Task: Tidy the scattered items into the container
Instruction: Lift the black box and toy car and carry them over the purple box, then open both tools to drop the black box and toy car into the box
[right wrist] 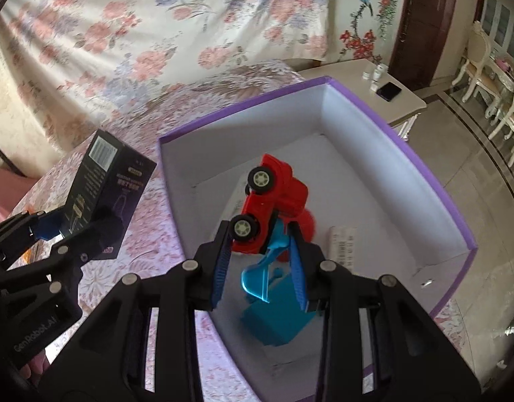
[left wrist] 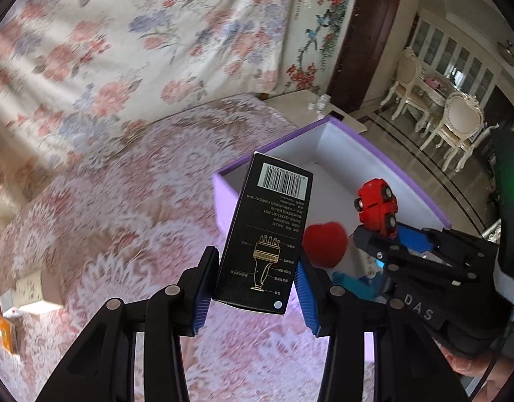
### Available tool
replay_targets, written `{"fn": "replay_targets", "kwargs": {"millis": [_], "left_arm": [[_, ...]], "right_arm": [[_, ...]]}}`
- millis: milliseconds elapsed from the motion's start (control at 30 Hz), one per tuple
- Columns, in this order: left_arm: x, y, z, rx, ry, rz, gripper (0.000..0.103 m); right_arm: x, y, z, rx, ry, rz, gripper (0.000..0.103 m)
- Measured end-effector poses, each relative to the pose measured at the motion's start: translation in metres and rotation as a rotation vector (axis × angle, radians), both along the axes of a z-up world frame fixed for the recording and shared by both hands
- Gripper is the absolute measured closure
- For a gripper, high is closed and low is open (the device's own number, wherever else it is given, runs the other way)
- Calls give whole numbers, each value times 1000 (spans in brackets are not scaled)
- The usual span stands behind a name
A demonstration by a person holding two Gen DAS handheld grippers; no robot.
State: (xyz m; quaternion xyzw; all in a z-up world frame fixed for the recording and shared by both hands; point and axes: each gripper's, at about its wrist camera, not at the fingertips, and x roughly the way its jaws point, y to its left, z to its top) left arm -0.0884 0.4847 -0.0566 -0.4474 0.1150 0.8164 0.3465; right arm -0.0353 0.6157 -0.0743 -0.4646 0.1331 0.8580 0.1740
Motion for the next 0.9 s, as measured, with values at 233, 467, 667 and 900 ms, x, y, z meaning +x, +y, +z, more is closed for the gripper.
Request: {"fn": "replay_targets", "kwargs": {"millis": [233, 467, 667, 900], "left_arm": [[-3, 39, 0, 2, 1, -44, 59], [-15, 70, -11, -18, -25, -58, 59], [-25, 93, -21, -44, -59, -59, 59], [-31, 116, -28, -68, -84, -62, 58]], "right_arm": [[-2, 27, 1, 18, -3, -24, 67], [-10, 52, -7, 37, -26, -34, 67], [-18, 71, -17, 44, -52, -42, 67], [-25, 90, -26, 44, -83, -62, 67]]}}
